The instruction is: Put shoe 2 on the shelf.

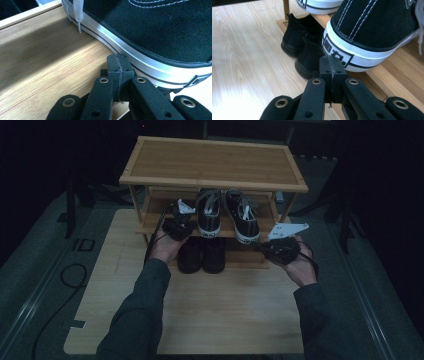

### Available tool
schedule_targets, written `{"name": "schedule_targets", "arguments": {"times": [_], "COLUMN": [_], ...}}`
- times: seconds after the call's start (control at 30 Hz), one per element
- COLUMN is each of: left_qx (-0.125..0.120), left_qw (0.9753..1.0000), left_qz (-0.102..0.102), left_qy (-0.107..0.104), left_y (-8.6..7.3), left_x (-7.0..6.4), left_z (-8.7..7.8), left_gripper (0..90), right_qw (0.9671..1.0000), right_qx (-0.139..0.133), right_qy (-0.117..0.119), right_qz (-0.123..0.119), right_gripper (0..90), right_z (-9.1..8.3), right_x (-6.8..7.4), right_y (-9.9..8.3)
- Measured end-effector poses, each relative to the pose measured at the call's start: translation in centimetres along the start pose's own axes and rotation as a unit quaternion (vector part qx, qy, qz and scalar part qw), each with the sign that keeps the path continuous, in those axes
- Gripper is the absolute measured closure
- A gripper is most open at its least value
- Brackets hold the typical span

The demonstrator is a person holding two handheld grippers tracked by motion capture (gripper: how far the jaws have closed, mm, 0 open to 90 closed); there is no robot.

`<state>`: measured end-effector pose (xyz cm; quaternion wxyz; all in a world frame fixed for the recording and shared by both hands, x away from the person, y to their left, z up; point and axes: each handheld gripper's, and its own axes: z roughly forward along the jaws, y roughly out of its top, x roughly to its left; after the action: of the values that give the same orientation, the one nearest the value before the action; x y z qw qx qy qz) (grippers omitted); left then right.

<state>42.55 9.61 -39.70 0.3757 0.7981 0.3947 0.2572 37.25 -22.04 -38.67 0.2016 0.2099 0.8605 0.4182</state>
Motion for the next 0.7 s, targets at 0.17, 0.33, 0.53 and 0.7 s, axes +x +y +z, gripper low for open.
{"name": "schedule_targets", "arguments": {"times": [0.17,0.33,0.53,0.7], "left_qx": [-0.001,0.000,0.001,0.001], "left_qw": [1.0000,1.0000,1.0000,1.0000], "left_qz": [0.000,0.000,0.002,0.002], "left_qy": [0.000,0.000,0.001,0.001], "left_y": [0.0,0.0,0.0,0.0], "left_x": [0.0,0.0,0.0,0.0], "left_z": [0.0,0.0,0.0,0.0], "left_gripper": [90.0,90.0,90.0,90.0], "right_qw": [1.0000,1.0000,1.0000,0.9999], "right_qx": [-0.003,-0.002,0.002,0.013], "right_qy": [-0.001,-0.002,-0.006,-0.002], "right_qz": [-0.005,-0.009,-0.006,-0.008], "right_gripper": [90.0,90.0,90.0,90.0], "right_z": [0.5,0.7,1.0,2.0], "right_x": [0.3,0.5,0.7,0.9], "right_y": [0.8,1.0,0.8,0.4]}}
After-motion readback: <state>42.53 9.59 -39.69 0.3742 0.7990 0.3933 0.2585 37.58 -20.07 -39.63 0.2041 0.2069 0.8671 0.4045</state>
